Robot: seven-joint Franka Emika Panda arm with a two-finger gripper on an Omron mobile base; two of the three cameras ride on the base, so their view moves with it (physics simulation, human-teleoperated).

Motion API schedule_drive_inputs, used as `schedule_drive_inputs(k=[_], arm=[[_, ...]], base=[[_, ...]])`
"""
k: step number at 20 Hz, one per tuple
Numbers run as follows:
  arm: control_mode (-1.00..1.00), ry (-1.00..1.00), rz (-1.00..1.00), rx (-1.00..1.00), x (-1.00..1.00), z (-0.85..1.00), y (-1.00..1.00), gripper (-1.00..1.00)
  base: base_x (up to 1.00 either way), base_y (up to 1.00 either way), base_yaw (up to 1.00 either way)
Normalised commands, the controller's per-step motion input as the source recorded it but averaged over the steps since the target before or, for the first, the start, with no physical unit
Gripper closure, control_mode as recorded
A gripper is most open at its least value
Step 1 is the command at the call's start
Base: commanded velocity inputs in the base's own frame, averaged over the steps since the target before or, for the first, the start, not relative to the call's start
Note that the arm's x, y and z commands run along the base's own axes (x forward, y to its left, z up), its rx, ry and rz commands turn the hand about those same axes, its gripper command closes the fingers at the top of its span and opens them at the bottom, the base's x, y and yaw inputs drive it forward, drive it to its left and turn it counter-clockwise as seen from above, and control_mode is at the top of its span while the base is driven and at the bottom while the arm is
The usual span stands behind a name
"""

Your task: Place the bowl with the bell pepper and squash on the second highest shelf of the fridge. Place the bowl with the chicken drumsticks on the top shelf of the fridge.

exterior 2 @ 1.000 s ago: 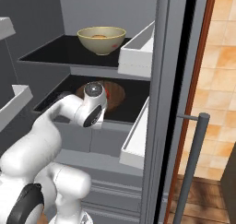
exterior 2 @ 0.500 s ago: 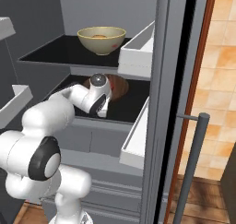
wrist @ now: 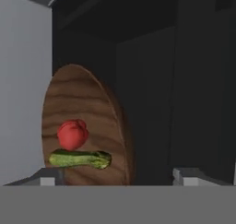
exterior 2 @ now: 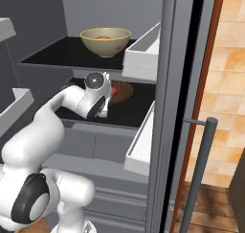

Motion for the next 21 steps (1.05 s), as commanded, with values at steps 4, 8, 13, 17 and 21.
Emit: schedule_drive_inputs(k=[4, 8, 13, 17, 21], arm=[[-1.0, -0.09, -0.07, 0.0, -1.0, 0.77, 0.0, -1.0], [-1.0, -0.01, -0.05, 0.0, -1.0, 0.51, 0.0, -1.0], [-1.0, -0.01, -0.04, 0.0, -1.0, 0.48, -0.01, -1.0], [-1.0, -0.02, -0.02, 0.0, -1.0, 0.7, 0.0, -1.0], [-1.0, -0.01, 0.0, 0.0, -1.0, 0.95, 0.0, -1.0]], base=[[0.0, 0.0, 0.0], [0.0, 0.0, 0.0], [0.0, 0.0, 0.0], [0.0, 0.0, 0.0], [0.0, 0.0, 0.0]])
